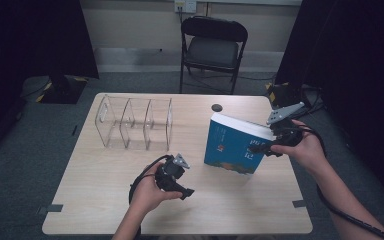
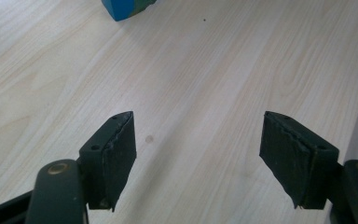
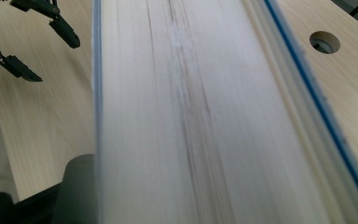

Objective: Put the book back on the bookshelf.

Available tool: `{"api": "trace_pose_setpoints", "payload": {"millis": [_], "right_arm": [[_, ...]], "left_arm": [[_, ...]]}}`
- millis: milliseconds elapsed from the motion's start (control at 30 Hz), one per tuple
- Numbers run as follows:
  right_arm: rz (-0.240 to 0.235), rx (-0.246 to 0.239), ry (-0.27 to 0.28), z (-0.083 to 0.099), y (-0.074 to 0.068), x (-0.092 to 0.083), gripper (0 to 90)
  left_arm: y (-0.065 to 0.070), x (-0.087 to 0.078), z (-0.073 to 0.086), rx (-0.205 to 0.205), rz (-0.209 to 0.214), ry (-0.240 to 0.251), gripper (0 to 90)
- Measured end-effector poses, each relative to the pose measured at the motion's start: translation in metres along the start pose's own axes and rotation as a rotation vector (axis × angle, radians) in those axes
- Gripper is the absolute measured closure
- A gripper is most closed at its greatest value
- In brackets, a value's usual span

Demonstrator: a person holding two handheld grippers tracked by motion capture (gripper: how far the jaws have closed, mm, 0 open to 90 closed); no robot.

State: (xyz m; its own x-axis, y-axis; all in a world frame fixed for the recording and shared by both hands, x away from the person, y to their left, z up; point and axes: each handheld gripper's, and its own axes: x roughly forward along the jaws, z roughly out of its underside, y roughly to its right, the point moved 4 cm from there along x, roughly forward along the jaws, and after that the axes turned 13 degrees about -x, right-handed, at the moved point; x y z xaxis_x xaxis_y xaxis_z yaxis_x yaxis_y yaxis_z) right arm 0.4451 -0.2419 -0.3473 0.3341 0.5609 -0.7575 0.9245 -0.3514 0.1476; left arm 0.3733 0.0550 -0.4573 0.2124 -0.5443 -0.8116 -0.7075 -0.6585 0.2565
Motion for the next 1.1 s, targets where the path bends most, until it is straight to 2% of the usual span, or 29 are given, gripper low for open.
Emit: {"api": "trace_pose_setpoints", "payload": {"millis": [233,300,333,367,500,533,633,767,900,1000,1067,1100], "right_arm": [[-0.015,-0.004,-0.018,-0.007,0.002,0.0,42.7],[-0.017,-0.02,-0.022,-0.008,0.002,0.0,43.9],[-0.008,-0.017,-0.042,-0.009,0.002,-0.001,44.3],[-0.018,-0.02,-0.034,-0.01,0.002,0.0,45.1],[-0.017,-0.033,-0.065,-0.012,0.002,0.0,47.2],[-0.017,-0.033,-0.065,-0.012,0.002,0.0,47.2],[-0.037,-0.023,-0.082,-0.015,0.002,0.001,47.0],[-0.037,-0.024,-0.104,-0.017,0.002,0.005,46.5],[-0.056,-0.006,-0.093,-0.018,0.003,0.008,49.0],[-0.065,-0.017,-0.096,-0.018,0.003,0.008,50.4],[-0.071,-0.019,-0.101,-0.018,0.002,0.008,54.5],[-0.066,-0.014,-0.122,-0.018,0.001,0.007,54.8]], "left_arm": [[-0.001,-0.006,0.0,0.002,-0.008,0.019,26.9],[-0.001,-0.006,0.001,-0.004,-0.006,0.017,26.9],[-0.002,-0.006,0.001,-0.006,-0.004,0.022,26.9],[-0.002,-0.006,0.001,-0.001,-0.009,0.022,26.9],[-0.001,-0.008,0.001,-0.006,0.001,0.021,27.4],[0.0,-0.007,0.001,-0.016,0.004,0.034,27.4],[0.0,-0.008,0.001,-0.001,0.003,0.026,27.4],[0.002,-0.007,0.002,-0.009,0.014,0.03,27.4],[0.002,-0.006,0.002,-0.011,0.013,0.03,27.4],[0.002,-0.006,0.002,-0.01,0.012,0.031,27.4],[0.003,-0.006,0.002,-0.013,0.015,0.035,27.4],[0.003,-0.006,0.002,-0.011,0.013,0.033,27.4]]}}
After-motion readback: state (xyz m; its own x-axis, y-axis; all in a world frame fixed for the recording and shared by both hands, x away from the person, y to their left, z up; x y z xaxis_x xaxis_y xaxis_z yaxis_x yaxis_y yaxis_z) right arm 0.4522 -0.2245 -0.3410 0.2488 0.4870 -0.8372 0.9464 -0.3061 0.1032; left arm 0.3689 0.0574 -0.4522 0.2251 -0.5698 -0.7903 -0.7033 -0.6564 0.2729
